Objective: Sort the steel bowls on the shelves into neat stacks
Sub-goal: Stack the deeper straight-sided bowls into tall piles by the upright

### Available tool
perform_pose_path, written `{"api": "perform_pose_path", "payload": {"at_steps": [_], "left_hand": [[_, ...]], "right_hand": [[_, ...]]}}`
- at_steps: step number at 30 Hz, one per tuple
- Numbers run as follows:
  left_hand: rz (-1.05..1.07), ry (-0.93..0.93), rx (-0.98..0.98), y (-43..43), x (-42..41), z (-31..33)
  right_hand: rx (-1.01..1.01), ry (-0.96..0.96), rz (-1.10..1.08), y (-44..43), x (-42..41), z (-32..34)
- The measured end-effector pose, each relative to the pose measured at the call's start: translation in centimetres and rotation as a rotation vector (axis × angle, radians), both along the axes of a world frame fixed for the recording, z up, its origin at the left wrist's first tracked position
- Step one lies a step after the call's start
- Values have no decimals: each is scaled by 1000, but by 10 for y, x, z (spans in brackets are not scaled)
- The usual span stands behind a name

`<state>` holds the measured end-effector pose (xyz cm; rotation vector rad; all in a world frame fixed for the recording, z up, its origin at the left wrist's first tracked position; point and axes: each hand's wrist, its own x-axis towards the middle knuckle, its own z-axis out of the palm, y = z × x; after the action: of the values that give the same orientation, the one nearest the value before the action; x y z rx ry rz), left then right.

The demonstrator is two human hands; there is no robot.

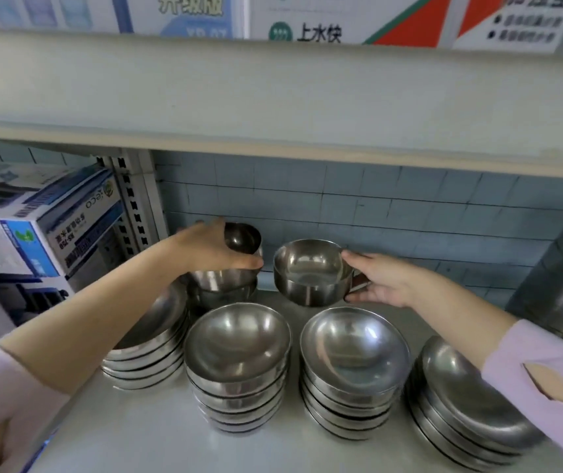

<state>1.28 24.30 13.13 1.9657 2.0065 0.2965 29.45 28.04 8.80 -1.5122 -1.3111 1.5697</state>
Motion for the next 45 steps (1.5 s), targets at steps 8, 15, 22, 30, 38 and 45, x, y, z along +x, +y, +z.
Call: {"api": "perform_pose_path", "payload": {"at_steps": [8, 15, 22, 30, 38, 45], "left_hand": [[-42, -75, 222, -32, 94, 36], [-225, -142, 273, -69, 242, 48], [-310, -206, 274, -95, 358, 34], [-297, -168, 226, -110, 415, 24], [-395, -107, 297, -121, 458, 27], [-534, -86, 180, -108, 502, 19]], "right_hand": [[108, 45, -250, -53, 93, 47], [189, -29, -343, -133, 249, 66], [253, -161, -416, -173, 380, 46], [287, -251, -376, -165, 406, -10], [353, -216, -187, -158, 435, -40], [645, -44, -56, -177, 430, -86]]}}
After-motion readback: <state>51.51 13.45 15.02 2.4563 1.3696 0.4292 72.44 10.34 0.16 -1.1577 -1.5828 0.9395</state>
